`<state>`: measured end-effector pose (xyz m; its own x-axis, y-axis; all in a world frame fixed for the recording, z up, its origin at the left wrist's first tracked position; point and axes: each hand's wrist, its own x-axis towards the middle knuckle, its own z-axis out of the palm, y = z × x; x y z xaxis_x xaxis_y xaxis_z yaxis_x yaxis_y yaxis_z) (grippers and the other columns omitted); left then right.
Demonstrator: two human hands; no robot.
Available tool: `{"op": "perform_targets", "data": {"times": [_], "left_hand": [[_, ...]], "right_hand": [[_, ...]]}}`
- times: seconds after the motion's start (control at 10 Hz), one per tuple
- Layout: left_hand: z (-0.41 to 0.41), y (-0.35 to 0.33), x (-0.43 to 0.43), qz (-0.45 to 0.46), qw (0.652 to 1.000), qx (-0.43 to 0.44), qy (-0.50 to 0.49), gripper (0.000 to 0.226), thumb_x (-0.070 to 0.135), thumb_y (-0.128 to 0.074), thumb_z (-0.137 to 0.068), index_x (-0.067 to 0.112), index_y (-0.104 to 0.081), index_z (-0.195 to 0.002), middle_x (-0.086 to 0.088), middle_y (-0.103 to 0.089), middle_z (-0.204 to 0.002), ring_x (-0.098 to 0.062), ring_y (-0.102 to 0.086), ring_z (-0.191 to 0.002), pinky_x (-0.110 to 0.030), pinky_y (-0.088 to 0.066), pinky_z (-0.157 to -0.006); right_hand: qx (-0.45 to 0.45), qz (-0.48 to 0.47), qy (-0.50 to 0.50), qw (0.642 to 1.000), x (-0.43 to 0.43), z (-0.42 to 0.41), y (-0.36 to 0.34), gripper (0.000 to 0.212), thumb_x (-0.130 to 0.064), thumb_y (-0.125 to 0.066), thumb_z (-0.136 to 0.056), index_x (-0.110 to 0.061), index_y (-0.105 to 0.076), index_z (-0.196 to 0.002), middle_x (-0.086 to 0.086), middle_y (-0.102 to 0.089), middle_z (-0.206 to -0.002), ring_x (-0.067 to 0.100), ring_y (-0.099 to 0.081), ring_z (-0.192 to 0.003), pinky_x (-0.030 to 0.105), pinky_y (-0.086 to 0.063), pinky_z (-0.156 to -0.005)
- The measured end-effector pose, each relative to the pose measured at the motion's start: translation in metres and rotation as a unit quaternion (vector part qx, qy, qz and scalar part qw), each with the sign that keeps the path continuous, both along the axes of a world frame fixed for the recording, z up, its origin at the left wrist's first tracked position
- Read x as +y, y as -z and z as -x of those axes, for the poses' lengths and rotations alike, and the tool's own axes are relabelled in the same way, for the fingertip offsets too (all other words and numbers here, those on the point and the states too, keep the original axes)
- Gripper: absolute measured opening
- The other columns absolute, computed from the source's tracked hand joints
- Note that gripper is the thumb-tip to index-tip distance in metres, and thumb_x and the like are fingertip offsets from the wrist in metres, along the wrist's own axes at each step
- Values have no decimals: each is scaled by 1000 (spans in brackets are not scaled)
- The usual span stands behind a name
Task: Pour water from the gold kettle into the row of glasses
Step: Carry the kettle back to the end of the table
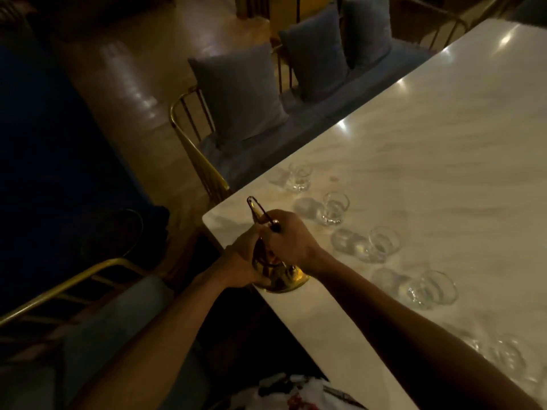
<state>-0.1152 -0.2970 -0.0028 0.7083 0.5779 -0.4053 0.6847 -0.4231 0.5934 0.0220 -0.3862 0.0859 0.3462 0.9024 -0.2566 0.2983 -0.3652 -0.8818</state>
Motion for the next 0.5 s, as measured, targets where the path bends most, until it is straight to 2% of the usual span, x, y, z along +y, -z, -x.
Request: {"op": "perform_targets", "data": {"times": [0.1, 0.2, 0.3, 0.4, 0.5], "left_hand": [[-1, -3, 26, -12, 999, 24, 19, 125, 39, -94, -62, 36, -14, -158, 3, -29, -165, -22, -33, -151, -47, -37, -121], [-8, -4, 55, -24, 998, 29, 54, 118, 29, -94, -67, 25, -19, -158, -1, -32, -163, -24, -35, -149, -54, -32, -122], [-10, -5, 80, -40, 993, 45, 100, 106, 24, -94, -68, 18, -31, -153, -6, -44, -154, -27, -45, -142, -52, -40, -117], [-15, 2, 111, -68, 984, 59, 157, 99, 24, -92, -70, 15, -34, -150, -7, -47, -150, -27, -49, -137, -45, -46, -111], [-24, -4, 132, -78, 965, 78, 237, 79, 21, -75, -91, 13, -29, -156, -13, -38, -159, -25, -51, -134, -22, -55, -93]], "right_hand": [[18, 7, 17, 1000, 27, 2, 8, 20, -26, -52, -92, -17, -63, -106, -4, -62, -93, 16, -64, -92, 37, -58, -80], [59, 24, 44, 997, 52, 3, 16, 20, -26, -52, -93, -18, -60, -110, -2, -62, -99, 16, -63, -93, 34, -59, -77], [69, 14, 84, 994, 71, 12, 25, 20, -28, -52, -94, -17, -60, -109, 0, -64, -100, 11, -63, -86, 21, -54, -65], [88, 9, 138, 987, 87, 22, 31, 18, -29, -52, -95, -19, -57, -109, -2, -61, -101, 8, -61, -87, 16, -49, -63], [134, 4, 203, 970, 104, 30, 38, 19, -29, -53, -95, -20, -55, -112, -4, -59, -102, 18, -62, -99, 25, -55, -73]]}}
